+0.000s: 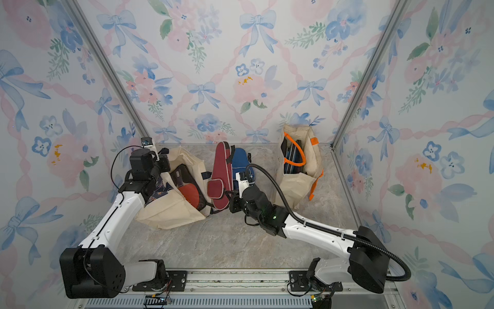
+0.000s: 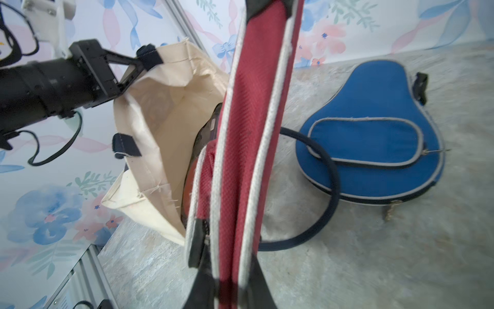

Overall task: Remove the ping pong set from the canvas bag
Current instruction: Pick up the ping pong set from the canvas bag, then place the ping pong set at the center of the board.

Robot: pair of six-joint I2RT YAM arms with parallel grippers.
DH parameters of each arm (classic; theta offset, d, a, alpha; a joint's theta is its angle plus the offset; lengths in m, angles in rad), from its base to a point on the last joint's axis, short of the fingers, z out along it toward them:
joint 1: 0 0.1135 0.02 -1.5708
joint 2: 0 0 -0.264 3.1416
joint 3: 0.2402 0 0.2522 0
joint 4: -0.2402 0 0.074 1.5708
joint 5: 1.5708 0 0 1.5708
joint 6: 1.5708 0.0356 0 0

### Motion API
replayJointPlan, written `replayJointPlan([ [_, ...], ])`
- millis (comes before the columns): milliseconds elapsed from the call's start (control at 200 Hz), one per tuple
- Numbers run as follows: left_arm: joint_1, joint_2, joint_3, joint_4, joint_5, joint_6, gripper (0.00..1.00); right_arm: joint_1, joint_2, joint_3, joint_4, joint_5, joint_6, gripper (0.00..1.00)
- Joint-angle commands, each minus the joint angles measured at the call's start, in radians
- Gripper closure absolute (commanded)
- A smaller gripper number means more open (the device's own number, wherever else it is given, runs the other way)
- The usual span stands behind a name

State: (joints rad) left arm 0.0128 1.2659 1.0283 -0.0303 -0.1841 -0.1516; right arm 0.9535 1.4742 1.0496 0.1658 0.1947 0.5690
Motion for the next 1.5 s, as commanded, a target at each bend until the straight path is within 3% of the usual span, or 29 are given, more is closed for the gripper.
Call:
replayJointPlan([
  [0,0.013,-0.062,0.000,0.106,-0.028,-0.048,1.00,-0.071,-0.020,0.031,0.054,-0.004,-0.043,1.00],
  [240,0.028,-0.136,-0.019,0.122,-0.125,-0.069,1.00,-0.214,0.143,0.169,0.087,-0.199,-0.090,1.00],
  [475,0.048,-0.211,-0.042,0.145,-0.190,-0.091,1.00,-0.295,0.296,0.295,0.202,-0.355,-0.043,1.00],
  [825,0.103,-0.295,-0.079,0.179,-0.268,-0.139,1.00,-0.339,0.437,0.446,0.292,-0.388,-0.042,1.00],
  [1070,0.130,-0.325,-0.079,0.181,-0.252,-0.156,1.00,-0.347,0.623,0.635,0.306,-0.464,-0.005,1.00],
  [1495,0.201,-0.410,-0.079,0.188,-0.227,-0.177,1.00,-0.298,0.860,0.793,0.276,-0.456,0.051,1.00],
])
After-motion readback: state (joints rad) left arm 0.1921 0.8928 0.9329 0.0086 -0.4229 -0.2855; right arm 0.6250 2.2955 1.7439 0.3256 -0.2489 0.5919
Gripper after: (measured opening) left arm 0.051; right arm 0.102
